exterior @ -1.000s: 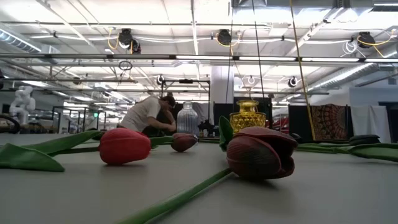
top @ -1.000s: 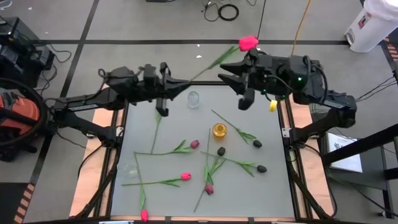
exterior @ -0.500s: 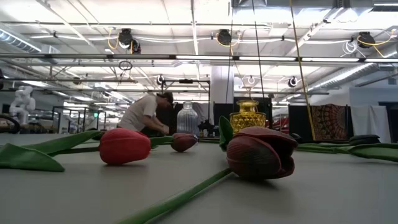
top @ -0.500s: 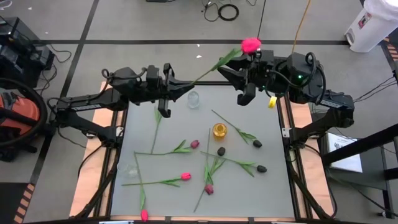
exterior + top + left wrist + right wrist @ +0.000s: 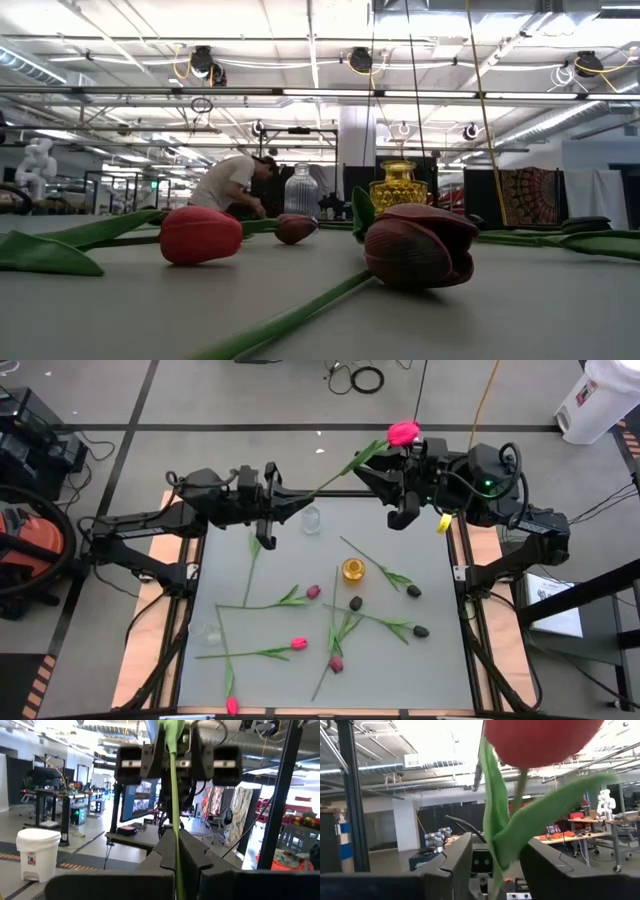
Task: Sort flowers into vase by color
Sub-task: Put the top pink tulip into the yellow vase
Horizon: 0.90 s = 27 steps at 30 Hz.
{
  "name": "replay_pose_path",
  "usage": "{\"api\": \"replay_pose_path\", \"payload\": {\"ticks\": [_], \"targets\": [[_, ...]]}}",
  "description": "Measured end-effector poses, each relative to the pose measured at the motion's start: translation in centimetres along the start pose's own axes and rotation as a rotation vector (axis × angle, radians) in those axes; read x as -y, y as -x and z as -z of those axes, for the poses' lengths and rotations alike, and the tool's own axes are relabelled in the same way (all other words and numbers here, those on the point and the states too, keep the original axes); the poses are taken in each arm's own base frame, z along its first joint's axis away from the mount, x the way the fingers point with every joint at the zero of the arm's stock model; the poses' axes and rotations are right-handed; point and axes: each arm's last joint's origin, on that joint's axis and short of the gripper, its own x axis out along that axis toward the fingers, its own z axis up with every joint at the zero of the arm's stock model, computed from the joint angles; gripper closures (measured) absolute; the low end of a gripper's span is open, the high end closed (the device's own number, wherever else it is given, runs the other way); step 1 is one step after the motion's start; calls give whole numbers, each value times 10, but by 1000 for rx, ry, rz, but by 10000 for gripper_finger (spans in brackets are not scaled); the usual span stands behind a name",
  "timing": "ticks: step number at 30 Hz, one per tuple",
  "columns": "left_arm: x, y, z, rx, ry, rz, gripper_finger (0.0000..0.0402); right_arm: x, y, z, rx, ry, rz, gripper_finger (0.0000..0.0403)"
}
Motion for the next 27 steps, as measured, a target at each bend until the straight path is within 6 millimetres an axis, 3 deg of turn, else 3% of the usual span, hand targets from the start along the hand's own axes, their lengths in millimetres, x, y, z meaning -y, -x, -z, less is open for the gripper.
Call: {"api": "replay_pose_path", "payload": {"ticks": [16,27], "targets": [[-1,-3,4,-12,2,-2,398,2,-8,11,-32,-8,5,256],[-1,-3,4,-14,2,-2,398,2,-8,14,-64,11,10,333]]}}
